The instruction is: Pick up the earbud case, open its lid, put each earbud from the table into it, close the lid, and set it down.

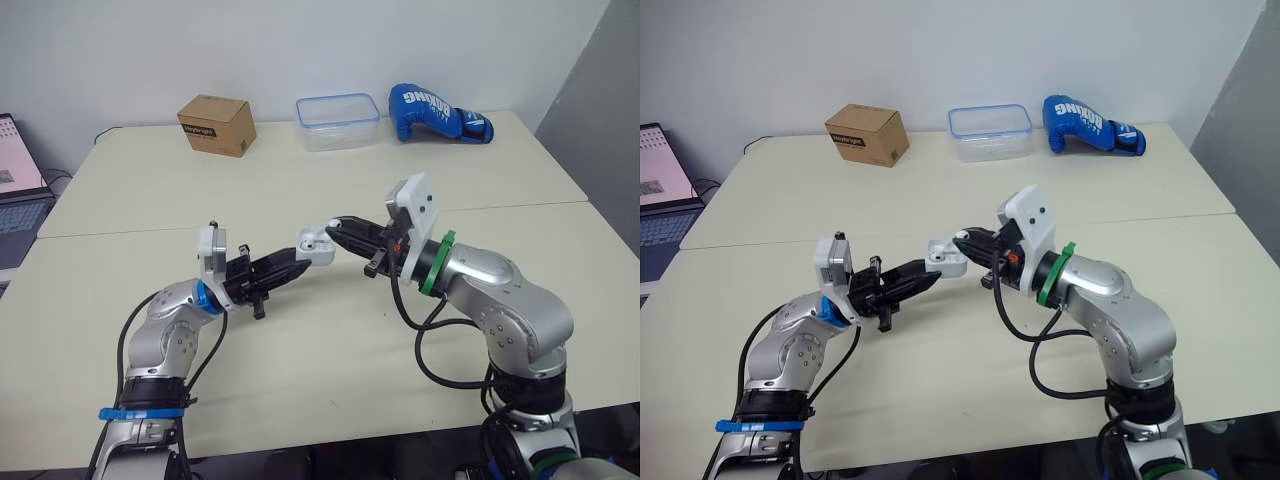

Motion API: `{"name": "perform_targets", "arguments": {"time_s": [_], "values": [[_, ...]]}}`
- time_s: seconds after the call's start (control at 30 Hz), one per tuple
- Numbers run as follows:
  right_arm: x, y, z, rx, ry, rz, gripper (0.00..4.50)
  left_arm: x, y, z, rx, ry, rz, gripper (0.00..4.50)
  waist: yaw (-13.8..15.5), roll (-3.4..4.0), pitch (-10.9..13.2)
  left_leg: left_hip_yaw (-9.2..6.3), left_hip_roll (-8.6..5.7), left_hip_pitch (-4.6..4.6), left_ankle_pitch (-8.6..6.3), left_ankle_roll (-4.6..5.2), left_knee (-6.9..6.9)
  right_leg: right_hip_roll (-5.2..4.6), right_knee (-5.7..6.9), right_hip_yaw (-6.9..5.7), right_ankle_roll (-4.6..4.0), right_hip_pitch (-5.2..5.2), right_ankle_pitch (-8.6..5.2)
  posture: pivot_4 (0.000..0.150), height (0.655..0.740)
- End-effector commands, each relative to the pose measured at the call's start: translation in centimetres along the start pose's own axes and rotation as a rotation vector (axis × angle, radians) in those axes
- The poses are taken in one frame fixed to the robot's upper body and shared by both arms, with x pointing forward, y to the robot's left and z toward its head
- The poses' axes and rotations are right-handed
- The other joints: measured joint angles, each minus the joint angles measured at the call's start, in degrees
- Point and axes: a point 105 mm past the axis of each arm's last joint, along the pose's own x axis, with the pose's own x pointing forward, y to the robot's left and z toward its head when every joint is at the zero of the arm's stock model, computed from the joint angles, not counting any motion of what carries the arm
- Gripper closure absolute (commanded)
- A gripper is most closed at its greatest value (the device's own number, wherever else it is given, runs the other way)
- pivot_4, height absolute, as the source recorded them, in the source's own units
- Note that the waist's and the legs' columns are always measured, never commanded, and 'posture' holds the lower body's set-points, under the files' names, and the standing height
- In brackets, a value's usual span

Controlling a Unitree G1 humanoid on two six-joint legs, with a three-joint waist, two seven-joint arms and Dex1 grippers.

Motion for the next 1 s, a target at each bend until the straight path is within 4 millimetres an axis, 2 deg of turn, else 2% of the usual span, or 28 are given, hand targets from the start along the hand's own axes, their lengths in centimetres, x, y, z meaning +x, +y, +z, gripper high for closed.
{"name": "perform_targets", "arguments": {"time_s": [0.03, 1.0], "values": [[0.18, 0.49, 0.80, -0.019, -0.018, 0.027, 4.12, 0.48, -0.11, 0.96, 0.035, -0.026, -0.017, 3.75, 0.0, 0.00, 0.0, 0.00, 0.00, 0.00, 0.00, 0.00, 0.00, 0.00, 0.00, 0.00, 0.00, 0.00, 0.00, 0.150, 0.7307], [0.56, 0.26, 0.31, -0.030, 0.045, 0.012, 4.12, 1.41, -0.55, 1.75, 0.042, -0.059, -0.042, 3.75, 0.0, 0.00, 0.0, 0.00, 0.00, 0.00, 0.00, 0.00, 0.00, 0.00, 0.00, 0.00, 0.00, 0.00, 0.00, 0.150, 0.7307]]}}
